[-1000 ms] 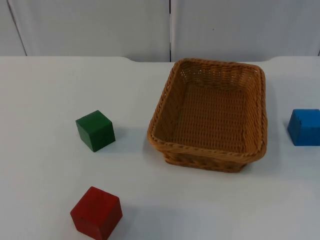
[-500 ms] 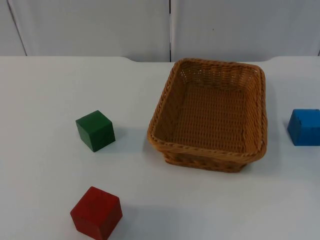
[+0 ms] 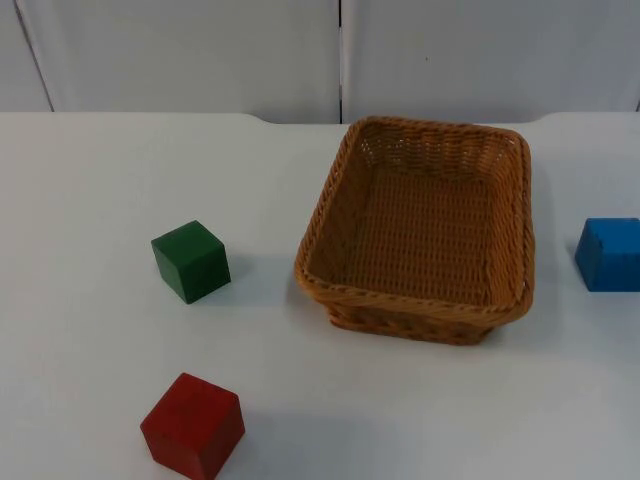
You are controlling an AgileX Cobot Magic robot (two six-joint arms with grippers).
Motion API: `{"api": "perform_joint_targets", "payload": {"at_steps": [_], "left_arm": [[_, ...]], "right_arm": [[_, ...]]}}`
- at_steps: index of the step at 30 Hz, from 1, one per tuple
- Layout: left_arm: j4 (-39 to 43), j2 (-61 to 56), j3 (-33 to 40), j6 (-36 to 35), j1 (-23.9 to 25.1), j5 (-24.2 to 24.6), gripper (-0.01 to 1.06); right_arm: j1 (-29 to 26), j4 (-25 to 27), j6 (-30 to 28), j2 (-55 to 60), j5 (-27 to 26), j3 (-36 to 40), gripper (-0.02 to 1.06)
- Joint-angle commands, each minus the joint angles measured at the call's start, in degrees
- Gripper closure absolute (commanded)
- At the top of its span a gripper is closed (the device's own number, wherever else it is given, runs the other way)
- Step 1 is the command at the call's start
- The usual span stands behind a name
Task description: Pick up one cube with each hand and place exactly two cubes into the same basket, leaving the remaining cube outside.
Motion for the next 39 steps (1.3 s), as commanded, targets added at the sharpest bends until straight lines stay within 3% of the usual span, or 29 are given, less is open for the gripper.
{"api": "perform_joint_targets", "payload": {"at_steps": [1, 18, 34, 39], "left_arm": [[-2.2, 2.9, -0.8, 0.8, 0.1, -1.6, 0.0], [-6.8, 16.7, -2.4, 7.1, 0.1, -4.9, 0.0], [-8.1, 27.5, -12.2, 9.7, 0.1, -5.4, 0.0], [-9.3, 31.1, -15.3, 12.1, 0.1, -5.9, 0.0]], "right_arm": [[-0.4, 0.0, -0.4, 3.0, -1.4, -1.5, -0.01], [-0.4, 0.0, -0.4, 15.1, -1.9, -8.2, -0.01], [-0.4, -0.1, 0.0, 27.4, -2.7, -9.0, -0.01], [-0.4, -0.1, 0.4, 31.6, -5.8, -9.0, -0.01]]}}
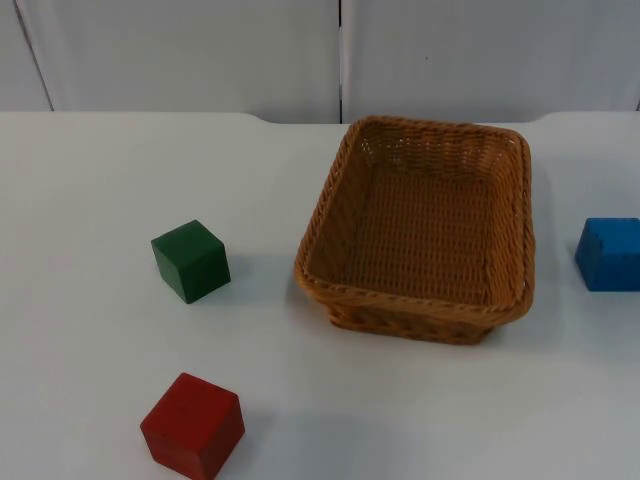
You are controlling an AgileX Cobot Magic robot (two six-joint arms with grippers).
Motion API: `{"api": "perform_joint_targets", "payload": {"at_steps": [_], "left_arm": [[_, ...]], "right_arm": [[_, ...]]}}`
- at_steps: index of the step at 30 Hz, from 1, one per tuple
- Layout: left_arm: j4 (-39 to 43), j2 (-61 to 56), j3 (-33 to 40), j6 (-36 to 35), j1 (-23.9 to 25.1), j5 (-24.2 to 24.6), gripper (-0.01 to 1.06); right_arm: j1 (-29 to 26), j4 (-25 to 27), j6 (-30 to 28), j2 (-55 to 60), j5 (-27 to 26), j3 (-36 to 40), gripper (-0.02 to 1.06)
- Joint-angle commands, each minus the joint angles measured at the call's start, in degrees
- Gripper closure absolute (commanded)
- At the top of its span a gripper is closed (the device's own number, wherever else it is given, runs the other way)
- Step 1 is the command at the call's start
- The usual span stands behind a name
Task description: Pick up one cube with each hand and place exactly two cubes into the same basket, leaving the remaining cube outside.
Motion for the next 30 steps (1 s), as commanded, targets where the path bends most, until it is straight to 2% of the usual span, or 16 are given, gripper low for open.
{"api": "perform_joint_targets", "payload": {"at_steps": [1, 8, 16, 22, 30], "left_arm": [[-1.4, 1.1, -1.1, 1.1, 0.1, -0.7, 0.0], [-7.5, 7.7, -5.4, 7.7, 0.1, -0.3, 0.0], [-12.4, 14.8, -5.5, 15.3, 0.1, -0.9, 0.0], [-12.4, 20.5, -5.6, 18.5, -2.4, -3.4, 0.0], [-12.0, 27.7, -9.8, 19.4, -4.8, -3.3, 0.0]], "right_arm": [[-0.4, -0.1, 0.3, 1.2, -1.8, -0.3, -0.01], [-0.4, -0.1, 2.2, 7.4, -5.7, -0.3, -0.01], [-0.4, 0.0, 2.2, 15.3, -8.6, -0.3, -0.01], [-0.4, 0.4, 2.2, 22.0, -8.2, -3.5, -0.01], [-0.3, 0.4, 2.2, 27.7, -7.3, -8.7, -0.01]]}}
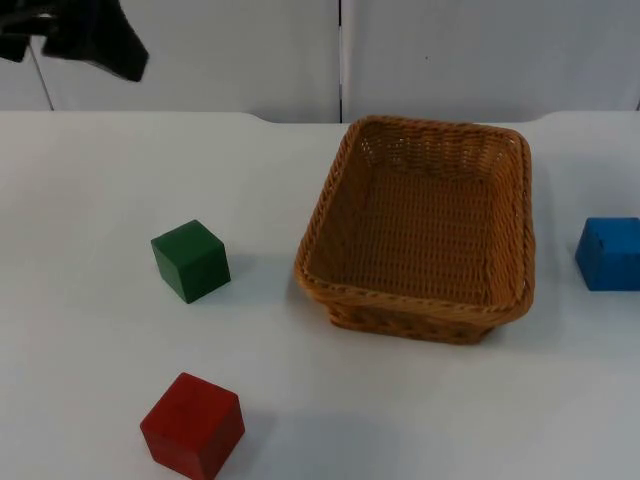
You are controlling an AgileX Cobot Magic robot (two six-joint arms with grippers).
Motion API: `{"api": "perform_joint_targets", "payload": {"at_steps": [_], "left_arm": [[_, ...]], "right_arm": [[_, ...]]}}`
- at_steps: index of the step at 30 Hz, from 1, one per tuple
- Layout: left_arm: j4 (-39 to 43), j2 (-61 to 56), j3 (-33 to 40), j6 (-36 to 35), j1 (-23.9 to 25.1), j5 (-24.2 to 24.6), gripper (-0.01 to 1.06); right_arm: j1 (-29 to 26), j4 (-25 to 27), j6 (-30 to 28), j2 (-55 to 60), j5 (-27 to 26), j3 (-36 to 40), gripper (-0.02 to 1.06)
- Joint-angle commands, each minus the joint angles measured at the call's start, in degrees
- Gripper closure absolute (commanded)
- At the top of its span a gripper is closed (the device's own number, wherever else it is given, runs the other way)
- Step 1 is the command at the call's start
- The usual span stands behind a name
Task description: Pick up one cube with each hand and place exactly two cubes into the same basket, leaving the remaining cube outside.
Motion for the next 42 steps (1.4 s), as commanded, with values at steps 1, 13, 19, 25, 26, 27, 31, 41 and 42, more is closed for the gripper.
{"api": "perform_joint_targets", "payload": {"at_steps": [1, 13, 19, 25, 26, 27, 31, 41, 42], "left_arm": [[-0.3, 1.5, -1.4, 0.4, -0.4, -0.3, 0.0], [1.7, 12.5, -6.5, 2.2, -0.4, 2.3, 0.0], [1.7, 16.4, -7.6, 5.1, -0.4, 2.3, 0.0], [3.2, 19.6, -8.7, 6.3, -0.4, 2.0, 0.0], [3.4, 19.9, -9.0, 6.3, -0.4, 2.0, 0.0], [3.8, 20.9, -9.7, 6.3, -0.4, 2.0, 0.0], [6.1, 23.3, -11.3, 6.3, -1.6, 2.3, 0.0], [11.3, 30.1, -13.4, 6.5, -5.0, 2.4, 0.0], [11.3, 30.1, -13.4, 6.5, -5.0, 2.4, 0.0]], "right_arm": [[-0.3, 0.3, -0.1, 1.3, 0.5, -1.1, -0.01], [-0.3, 2.3, 0.7, 9.3, -0.7, -2.3, -0.01], [-0.2, 2.7, 0.7, 13.5, -1.9, -2.3, -0.01], [-0.2, 3.3, 0.7, 16.4, -5.1, -2.3, -0.01], [-0.2, 3.3, 0.7, 16.7, -6.1, -2.3, -0.01], [-0.2, 3.9, 0.7, 17.2, -6.7, -2.3, -0.01], [-0.2, 4.6, 0.7, 18.2, -8.9, -2.3, -0.01], [-0.2, 4.9, 0.7, 21.4, -10.6, -2.3, -0.01], [-0.2, 4.9, 0.7, 21.4, -10.6, -2.3, -0.01]]}}
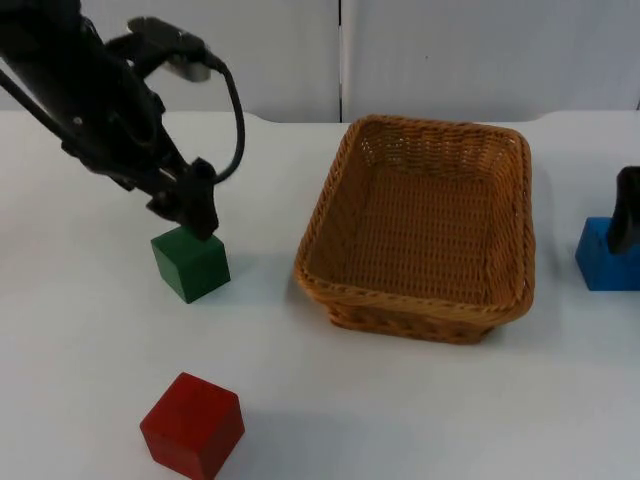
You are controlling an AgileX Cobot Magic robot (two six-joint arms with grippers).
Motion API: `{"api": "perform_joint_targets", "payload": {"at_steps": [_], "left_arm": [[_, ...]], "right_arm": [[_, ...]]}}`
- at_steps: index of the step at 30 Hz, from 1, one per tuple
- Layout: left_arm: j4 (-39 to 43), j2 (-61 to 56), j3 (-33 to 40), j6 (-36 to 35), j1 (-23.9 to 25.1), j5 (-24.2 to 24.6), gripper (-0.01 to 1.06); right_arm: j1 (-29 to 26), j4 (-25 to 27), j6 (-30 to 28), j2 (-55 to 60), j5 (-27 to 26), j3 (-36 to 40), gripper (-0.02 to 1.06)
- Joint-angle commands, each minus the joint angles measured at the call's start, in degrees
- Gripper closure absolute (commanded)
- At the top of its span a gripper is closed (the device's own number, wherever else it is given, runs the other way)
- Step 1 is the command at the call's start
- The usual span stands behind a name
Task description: Pick up one cube with each hand and place exactly two cubes into the same basket, leaving the remaining cube outside.
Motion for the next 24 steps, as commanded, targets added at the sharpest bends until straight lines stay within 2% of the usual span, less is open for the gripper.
{"api": "perform_joint_targets", "payload": {"at_steps": [1, 13, 24], "left_arm": [[0.8, 0.9, -0.3, 0.1, -0.2, 0.4, 0.0], [1.2, 6.2, -0.7, 0.1, -0.2, -0.2, 0.0], [1.1, 8.4, -0.7, 0.1, -0.2, -4.1, 0.0]], "right_arm": [[-0.2, 0.4, 0.1, 0.4, -1.2, -0.4, -0.01], [-0.2, 1.8, 0.1, 3.0, -7.0, -0.4, -0.01], [-0.2, 2.8, 0.0, 5.7, -9.4, -0.4, -0.01]]}}
